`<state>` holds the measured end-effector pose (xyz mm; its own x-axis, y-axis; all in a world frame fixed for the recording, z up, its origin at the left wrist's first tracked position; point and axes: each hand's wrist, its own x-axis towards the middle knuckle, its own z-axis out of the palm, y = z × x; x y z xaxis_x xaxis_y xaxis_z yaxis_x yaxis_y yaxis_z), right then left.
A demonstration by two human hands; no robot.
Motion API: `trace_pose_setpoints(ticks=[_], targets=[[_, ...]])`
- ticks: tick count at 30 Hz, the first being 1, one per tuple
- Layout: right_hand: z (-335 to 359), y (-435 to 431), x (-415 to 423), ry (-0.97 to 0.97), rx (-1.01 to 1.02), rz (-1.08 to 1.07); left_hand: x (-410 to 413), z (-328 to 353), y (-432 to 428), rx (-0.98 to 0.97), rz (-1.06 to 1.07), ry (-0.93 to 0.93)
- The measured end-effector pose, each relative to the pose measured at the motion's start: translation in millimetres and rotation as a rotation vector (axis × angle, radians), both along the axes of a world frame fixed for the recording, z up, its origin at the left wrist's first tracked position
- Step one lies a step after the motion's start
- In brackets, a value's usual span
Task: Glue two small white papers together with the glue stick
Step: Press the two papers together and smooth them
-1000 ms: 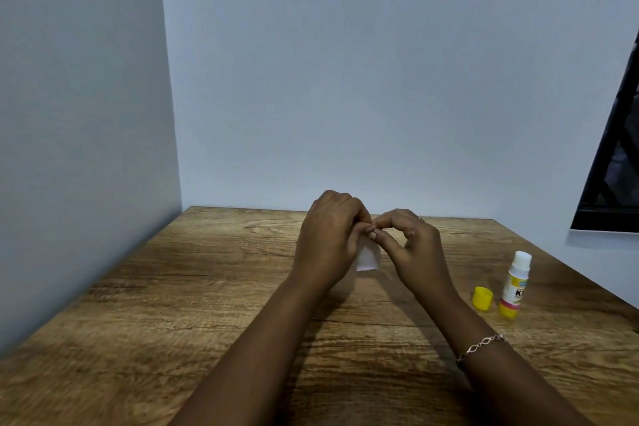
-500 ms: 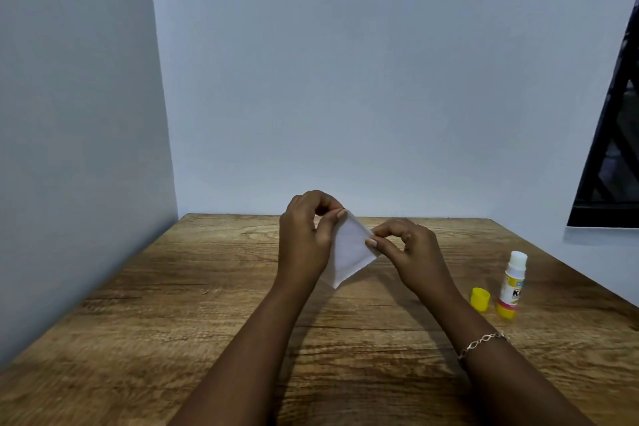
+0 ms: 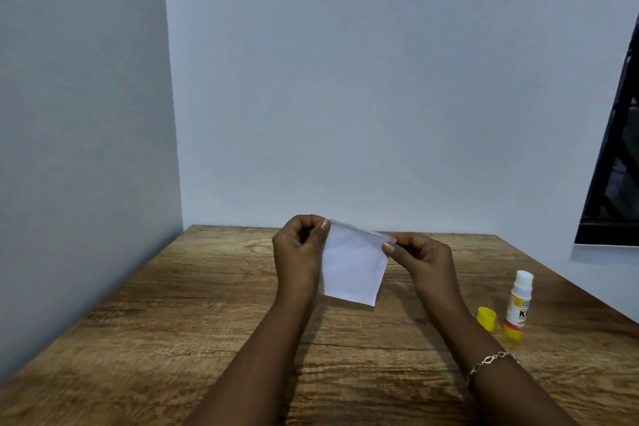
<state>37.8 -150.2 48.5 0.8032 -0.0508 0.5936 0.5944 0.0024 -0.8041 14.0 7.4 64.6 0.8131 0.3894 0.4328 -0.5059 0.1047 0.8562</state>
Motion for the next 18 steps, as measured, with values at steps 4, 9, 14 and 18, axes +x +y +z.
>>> trace_pose_setpoints(ticks=[4, 9, 14, 18], targets=[[1.3, 0.5, -0.8, -0.046, -0.095, -0.089, 1.2, 0.0, 0.9, 0.174, 0.131, -0.066], [2.5, 3.7, -6.5, -0.2, -0.298, -0.213, 2.4, -2.0, -3.8, 0.922, 0.391, -0.315], [3.0, 8.2, -8.5, -0.332, -0.423, -0.226, 4.6, -5.1, -7.9, 1.105, 0.33, -0.352], [4.0, 8.7, -8.8, -0.309, -0.412, -0.176, 4.7, -3.8, -6.5, 1.026, 0.292, -0.363]])
